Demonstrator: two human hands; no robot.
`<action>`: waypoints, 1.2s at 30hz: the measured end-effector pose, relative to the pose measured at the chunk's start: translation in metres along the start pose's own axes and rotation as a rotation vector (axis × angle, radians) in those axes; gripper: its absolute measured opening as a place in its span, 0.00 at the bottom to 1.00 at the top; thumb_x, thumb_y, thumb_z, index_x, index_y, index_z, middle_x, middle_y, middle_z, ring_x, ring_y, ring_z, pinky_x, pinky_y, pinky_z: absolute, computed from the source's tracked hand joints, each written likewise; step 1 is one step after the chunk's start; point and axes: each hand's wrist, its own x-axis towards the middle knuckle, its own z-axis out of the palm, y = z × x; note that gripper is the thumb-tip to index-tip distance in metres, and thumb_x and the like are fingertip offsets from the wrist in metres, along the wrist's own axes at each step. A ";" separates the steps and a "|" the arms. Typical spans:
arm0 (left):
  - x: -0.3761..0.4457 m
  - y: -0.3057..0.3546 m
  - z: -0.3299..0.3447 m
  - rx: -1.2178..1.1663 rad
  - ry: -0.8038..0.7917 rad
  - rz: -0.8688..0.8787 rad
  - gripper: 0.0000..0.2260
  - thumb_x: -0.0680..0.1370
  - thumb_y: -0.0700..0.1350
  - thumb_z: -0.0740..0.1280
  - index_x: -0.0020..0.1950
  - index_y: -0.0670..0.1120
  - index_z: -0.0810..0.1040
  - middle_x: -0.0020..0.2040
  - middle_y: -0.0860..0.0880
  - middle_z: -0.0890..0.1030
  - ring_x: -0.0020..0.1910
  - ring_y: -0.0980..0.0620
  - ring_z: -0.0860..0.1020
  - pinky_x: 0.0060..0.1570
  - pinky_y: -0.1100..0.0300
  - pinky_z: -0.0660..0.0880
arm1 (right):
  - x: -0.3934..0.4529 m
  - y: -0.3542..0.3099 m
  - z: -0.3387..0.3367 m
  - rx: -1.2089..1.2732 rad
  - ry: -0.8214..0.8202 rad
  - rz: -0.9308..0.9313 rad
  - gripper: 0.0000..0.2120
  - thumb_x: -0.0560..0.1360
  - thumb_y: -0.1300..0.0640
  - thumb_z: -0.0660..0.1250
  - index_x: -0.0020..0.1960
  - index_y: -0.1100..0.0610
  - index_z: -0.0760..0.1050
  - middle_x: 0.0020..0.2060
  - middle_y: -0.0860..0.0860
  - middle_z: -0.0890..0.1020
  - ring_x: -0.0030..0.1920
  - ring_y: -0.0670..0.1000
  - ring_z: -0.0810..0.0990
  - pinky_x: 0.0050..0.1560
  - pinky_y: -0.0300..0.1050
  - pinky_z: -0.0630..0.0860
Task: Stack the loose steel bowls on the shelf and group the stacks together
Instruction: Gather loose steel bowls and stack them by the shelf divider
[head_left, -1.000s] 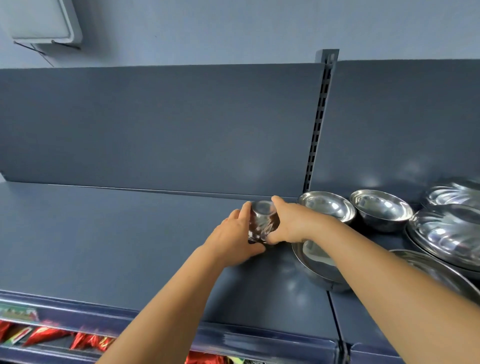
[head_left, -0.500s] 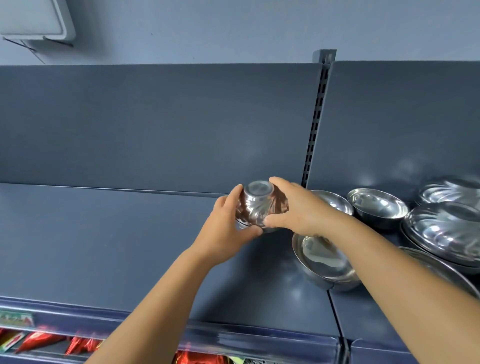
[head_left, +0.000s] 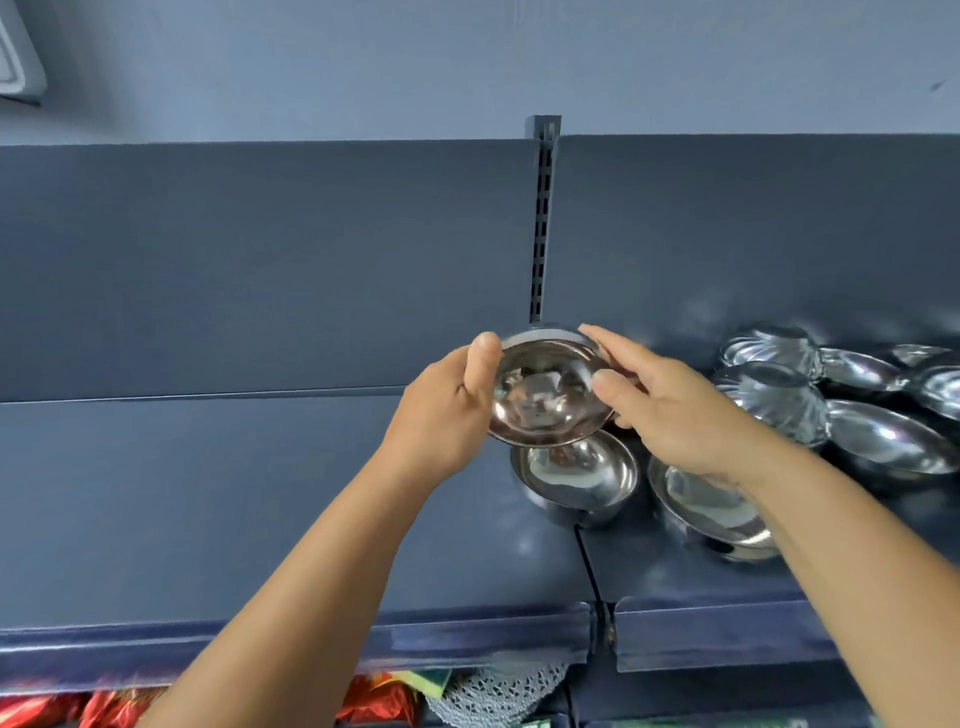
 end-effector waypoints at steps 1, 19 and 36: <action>0.000 0.001 0.003 0.010 -0.019 -0.015 0.37 0.72 0.70 0.45 0.52 0.40 0.75 0.46 0.42 0.82 0.50 0.40 0.80 0.55 0.42 0.77 | -0.004 0.003 -0.002 -0.010 0.026 0.017 0.20 0.81 0.50 0.56 0.73 0.40 0.63 0.61 0.41 0.76 0.55 0.44 0.77 0.59 0.40 0.74; 0.016 -0.022 0.042 0.443 -0.089 -0.246 0.19 0.79 0.42 0.56 0.28 0.44 0.60 0.26 0.48 0.64 0.26 0.49 0.61 0.26 0.60 0.57 | 0.011 0.038 0.019 -0.508 0.053 0.265 0.17 0.78 0.56 0.60 0.31 0.56 0.63 0.31 0.50 0.69 0.39 0.56 0.71 0.30 0.43 0.60; 0.015 -0.021 0.020 0.508 -0.145 -0.215 0.07 0.73 0.34 0.57 0.39 0.40 0.74 0.34 0.38 0.80 0.39 0.38 0.84 0.41 0.52 0.79 | 0.014 0.019 0.038 -0.776 -0.070 0.156 0.09 0.80 0.62 0.54 0.44 0.56 0.70 0.44 0.50 0.74 0.50 0.57 0.75 0.44 0.47 0.72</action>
